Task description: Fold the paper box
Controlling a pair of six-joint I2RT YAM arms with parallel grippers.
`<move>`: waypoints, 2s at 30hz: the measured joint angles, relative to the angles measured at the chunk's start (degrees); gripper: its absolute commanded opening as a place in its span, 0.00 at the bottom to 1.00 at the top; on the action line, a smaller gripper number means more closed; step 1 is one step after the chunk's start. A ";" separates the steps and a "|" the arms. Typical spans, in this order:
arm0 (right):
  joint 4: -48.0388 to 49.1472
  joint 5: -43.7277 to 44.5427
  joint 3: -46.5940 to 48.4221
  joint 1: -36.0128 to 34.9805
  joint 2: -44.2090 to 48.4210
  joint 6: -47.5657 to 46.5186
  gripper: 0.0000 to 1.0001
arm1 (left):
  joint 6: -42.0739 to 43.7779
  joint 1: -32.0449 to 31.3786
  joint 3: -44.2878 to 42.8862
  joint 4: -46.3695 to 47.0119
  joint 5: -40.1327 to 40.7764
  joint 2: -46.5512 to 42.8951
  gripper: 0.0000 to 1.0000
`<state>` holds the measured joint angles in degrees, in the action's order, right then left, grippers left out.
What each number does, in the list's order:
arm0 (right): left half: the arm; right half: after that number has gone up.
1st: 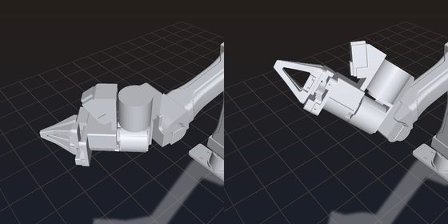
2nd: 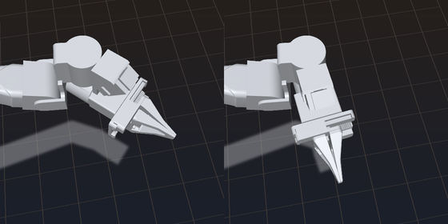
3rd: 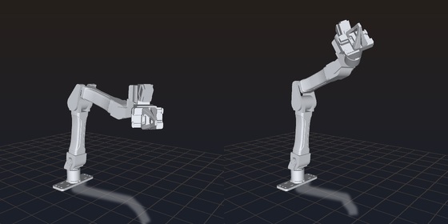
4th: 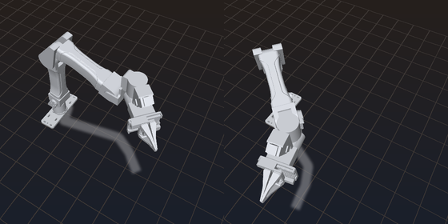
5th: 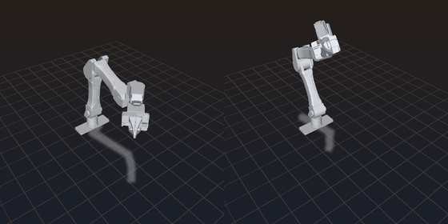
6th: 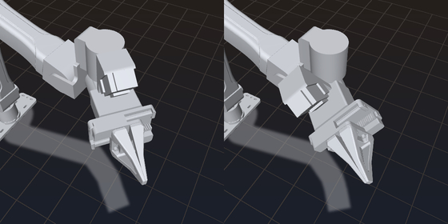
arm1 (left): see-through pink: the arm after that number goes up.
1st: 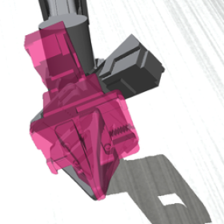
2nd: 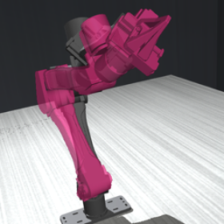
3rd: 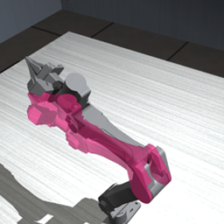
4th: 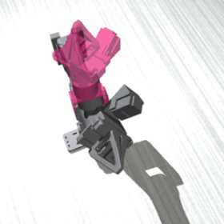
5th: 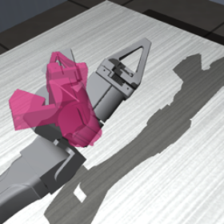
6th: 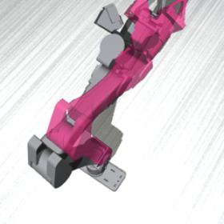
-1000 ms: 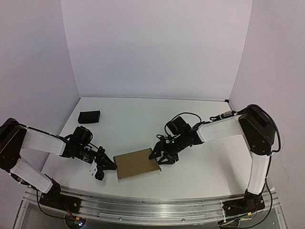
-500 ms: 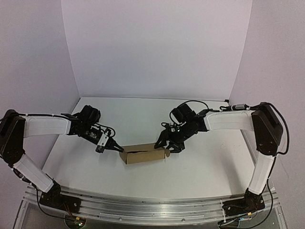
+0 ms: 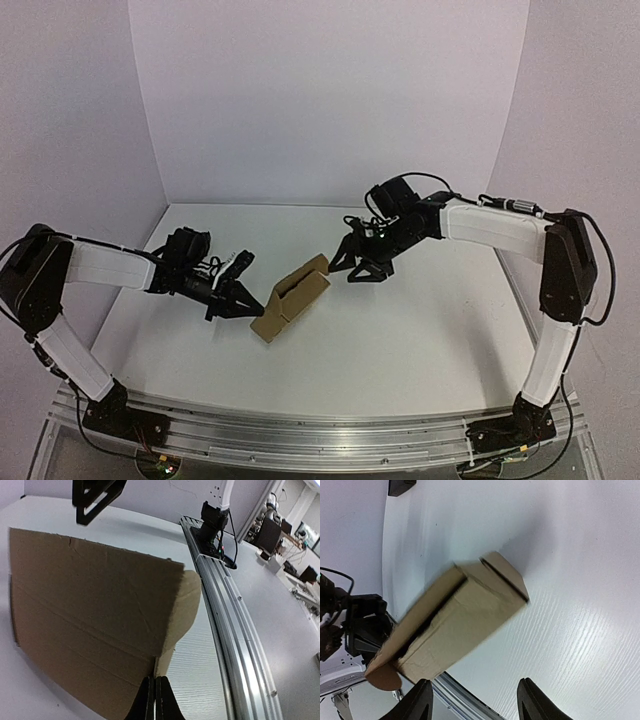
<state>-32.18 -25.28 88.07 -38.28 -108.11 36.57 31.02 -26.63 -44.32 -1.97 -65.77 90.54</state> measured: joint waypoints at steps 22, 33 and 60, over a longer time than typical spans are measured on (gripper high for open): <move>9.89 10.66 2.15 -9.57 -8.14 7.87 0.77 | -32.50 -1.56 14.18 33.95 9.48 0.98 0.00; 16.45 9.93 4.94 -10.92 -14.86 12.56 0.66 | -36.59 -3.96 17.83 41.55 14.42 2.54 0.03; 21.81 7.99 2.18 -11.14 -16.58 0.33 0.59 | 15.63 -0.47 -1.34 -13.39 2.51 -9.25 0.55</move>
<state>-10.37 -17.29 90.25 -49.42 -124.69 36.90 46.65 -27.11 -45.66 -15.37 -63.27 81.29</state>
